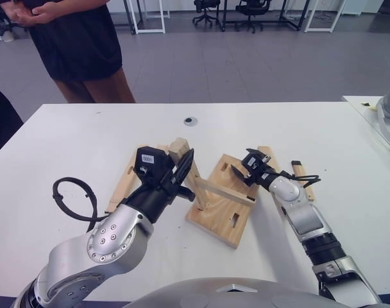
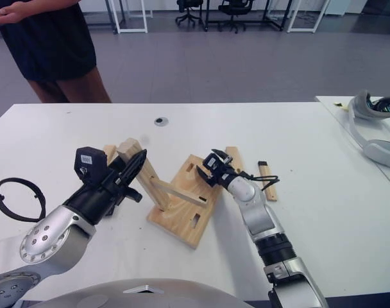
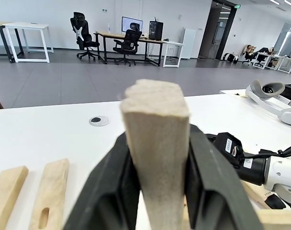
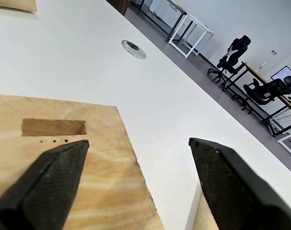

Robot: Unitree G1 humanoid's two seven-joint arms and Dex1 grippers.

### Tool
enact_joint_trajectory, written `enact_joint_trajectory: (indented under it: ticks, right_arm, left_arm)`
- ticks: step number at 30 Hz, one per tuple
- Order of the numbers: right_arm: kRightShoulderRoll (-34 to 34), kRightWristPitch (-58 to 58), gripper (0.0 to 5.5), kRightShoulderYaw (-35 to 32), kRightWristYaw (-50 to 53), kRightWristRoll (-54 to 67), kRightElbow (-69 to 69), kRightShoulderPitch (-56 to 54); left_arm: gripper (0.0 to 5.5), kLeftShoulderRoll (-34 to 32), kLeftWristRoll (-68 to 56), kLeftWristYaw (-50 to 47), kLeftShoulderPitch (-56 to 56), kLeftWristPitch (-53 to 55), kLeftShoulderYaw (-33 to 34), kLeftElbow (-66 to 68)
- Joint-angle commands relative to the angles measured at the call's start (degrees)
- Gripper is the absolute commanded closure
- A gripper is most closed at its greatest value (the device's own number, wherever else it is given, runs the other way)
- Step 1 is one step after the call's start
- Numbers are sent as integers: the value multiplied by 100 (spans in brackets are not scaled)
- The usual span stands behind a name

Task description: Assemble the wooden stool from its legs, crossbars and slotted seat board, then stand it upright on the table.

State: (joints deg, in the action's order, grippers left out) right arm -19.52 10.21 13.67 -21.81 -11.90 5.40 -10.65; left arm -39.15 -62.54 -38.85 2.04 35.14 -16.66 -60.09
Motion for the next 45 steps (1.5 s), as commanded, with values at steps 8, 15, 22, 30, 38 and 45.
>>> enact_joint_trajectory:
  ticks: [8,15,22,30,38,45]
  right_arm:
    - [13,224,159,252,7,-219,401,-46]
    - [111,209,159,336,139,-349,1081,-464]
    - [330,-400,159,69,284,24,1178,-722]
    - [-352,-795,159,-392,-412,393,322,-722]
    - [-818,-636,159,-284,-1179,506,-353,-396]
    - [-1772,-441,159,-401,-2323,709,-786,-12]
  left_arm:
    - [246,-445,-1096,-557,1162,-287,957,11]
    - [132,-938,-2204,-40,1593,-1007,2551,152]
    - [111,-850,-1526,1665,-749,-568,3981,2094]
    - [111,82,113,3421,-1287,-95,2094,3315]
    - [111,1014,1045,3452,-1622,296,1617,3859]
    - [219,1076,2234,3447,-1759,380,1521,3788]
